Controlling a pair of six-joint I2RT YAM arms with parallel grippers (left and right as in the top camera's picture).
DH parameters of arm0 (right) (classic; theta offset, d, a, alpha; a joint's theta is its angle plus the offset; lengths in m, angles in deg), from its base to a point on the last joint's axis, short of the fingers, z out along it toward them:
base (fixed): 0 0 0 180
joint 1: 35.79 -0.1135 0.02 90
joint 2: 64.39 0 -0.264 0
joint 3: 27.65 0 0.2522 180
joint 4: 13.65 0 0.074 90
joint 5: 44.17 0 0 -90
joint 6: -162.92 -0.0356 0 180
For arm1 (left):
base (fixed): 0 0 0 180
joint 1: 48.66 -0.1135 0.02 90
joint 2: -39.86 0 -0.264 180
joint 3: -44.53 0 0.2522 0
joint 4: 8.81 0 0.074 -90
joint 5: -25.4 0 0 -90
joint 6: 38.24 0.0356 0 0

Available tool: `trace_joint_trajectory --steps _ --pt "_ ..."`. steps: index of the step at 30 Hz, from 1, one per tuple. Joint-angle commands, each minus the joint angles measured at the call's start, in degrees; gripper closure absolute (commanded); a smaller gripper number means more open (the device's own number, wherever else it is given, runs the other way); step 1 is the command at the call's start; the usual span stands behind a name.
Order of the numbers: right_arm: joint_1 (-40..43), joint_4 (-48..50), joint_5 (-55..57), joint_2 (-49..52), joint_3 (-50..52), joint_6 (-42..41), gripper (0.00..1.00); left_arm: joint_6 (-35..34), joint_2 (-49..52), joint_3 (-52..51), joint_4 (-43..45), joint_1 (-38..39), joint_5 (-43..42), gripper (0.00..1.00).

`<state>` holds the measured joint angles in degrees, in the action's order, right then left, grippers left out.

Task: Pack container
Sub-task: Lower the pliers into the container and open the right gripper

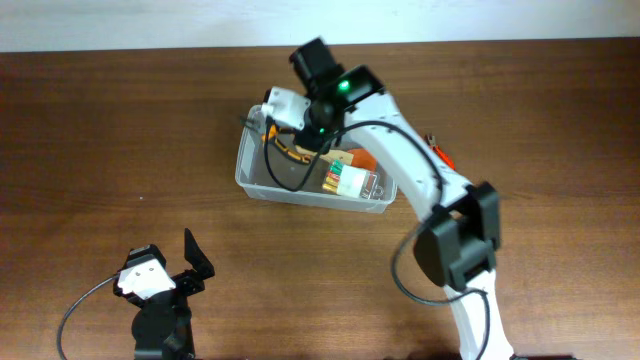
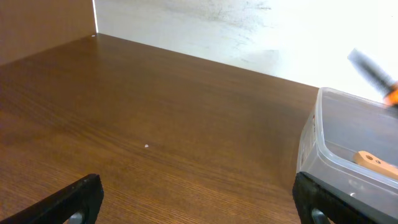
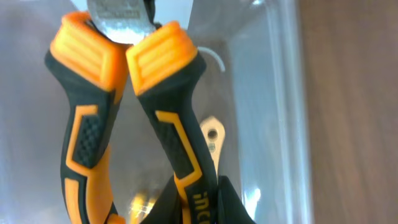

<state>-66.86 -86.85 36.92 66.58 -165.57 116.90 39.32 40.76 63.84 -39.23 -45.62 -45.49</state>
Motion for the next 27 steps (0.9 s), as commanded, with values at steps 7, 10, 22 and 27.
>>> trace_joint_trajectory --steps 7,10,22,27 --pt "0.3 -0.7 -5.6 5.2 0.5 3.8 0.96 0.5 -0.2 -0.2 0.0 0.2 0.2 0.01" --pt "0.3 -1.8 -7.4 5.6 1.0 3.8 0.96 0.5 -0.2 -0.2 0.0 0.2 0.2 0.01" --pt "0.7 -9.4 -3.6 6.4 1.4 3.8 0.96 0.5 -0.2 -0.2 0.0 0.2 0.2 0.01" --pt "0.0 -9.4 -3.5 6.4 1.4 3.8 0.95 0.5 -0.2 -0.2 0.0 0.2 0.2 0.01"
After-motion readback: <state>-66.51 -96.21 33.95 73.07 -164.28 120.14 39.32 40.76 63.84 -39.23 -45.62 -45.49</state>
